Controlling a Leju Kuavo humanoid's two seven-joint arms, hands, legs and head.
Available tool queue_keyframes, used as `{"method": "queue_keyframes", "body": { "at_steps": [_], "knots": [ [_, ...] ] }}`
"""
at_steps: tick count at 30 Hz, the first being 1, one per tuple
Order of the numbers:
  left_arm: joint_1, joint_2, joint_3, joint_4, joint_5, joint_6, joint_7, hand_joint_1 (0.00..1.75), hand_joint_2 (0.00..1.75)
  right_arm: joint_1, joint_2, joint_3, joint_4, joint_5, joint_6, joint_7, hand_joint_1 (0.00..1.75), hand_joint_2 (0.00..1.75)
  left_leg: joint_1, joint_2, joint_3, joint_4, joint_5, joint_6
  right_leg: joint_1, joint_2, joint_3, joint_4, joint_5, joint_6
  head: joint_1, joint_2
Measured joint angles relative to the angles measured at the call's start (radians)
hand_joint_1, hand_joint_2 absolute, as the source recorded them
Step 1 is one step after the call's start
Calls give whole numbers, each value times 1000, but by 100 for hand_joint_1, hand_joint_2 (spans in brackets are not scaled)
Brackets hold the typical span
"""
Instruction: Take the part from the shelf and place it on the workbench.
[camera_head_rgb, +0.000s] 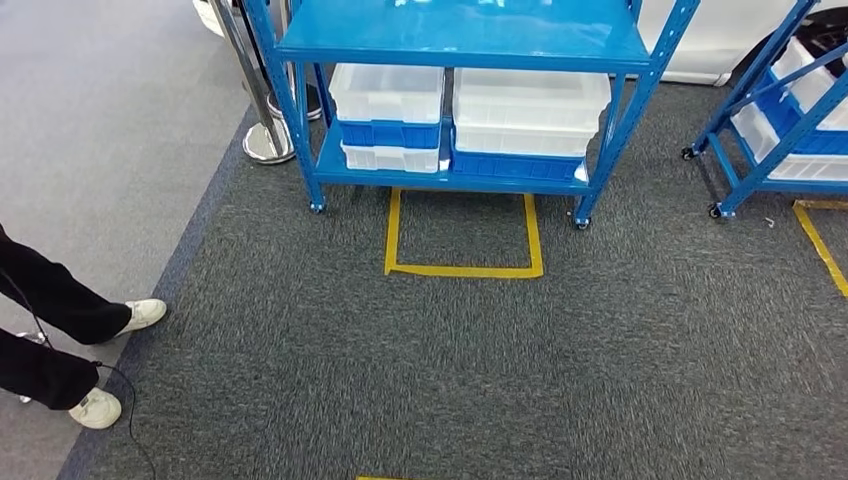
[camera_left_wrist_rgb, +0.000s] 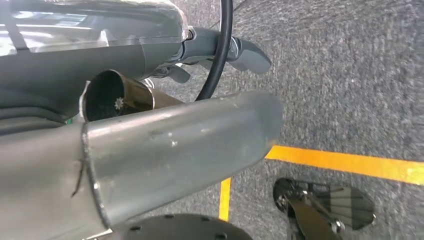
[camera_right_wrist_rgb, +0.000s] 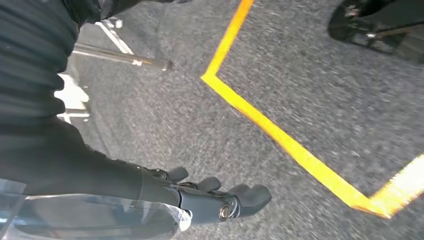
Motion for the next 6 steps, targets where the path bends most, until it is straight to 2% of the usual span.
{"method": "queue_keyframes", "body": {
  "at_steps": [1, 2, 5, 6],
  "knots": [
    [-1, 0, 0, 0, 0, 0, 0, 0, 0, 1, 0, 0, 0, 0, 0, 0, 0, 175, 1, 1, -7, 24, -2, -5, -2, -1, 9, -5, -3, -6, 0, 0],
    [-1, 0, 0, 0, 0, 1, 0, 0, 0, 1, 0, 0, 0, 0, 0, 0, 0, 175, 3, 3, -29, 64, -10, -10, -5, -1, 19, -10, -5, -11, 0, 0],
    [-1, 0, 0, 0, 1, 2, 0, 0, 0, -1, 0, -1, 0, 0, 3, 0, 0, 175, 12, 6, -144, 234, -71, -25, -6, -1, 37, -16, -20, -18, 0, 0],
    [-1, 0, 0, 0, 1, 2, 0, 0, 0, -1, 0, -1, 0, 0, 3, 0, 0, 175, 14, 6, -165, 261, -85, -28, -6, -1, 40, -16, -24, -19, 0, 0]
  ]
}}
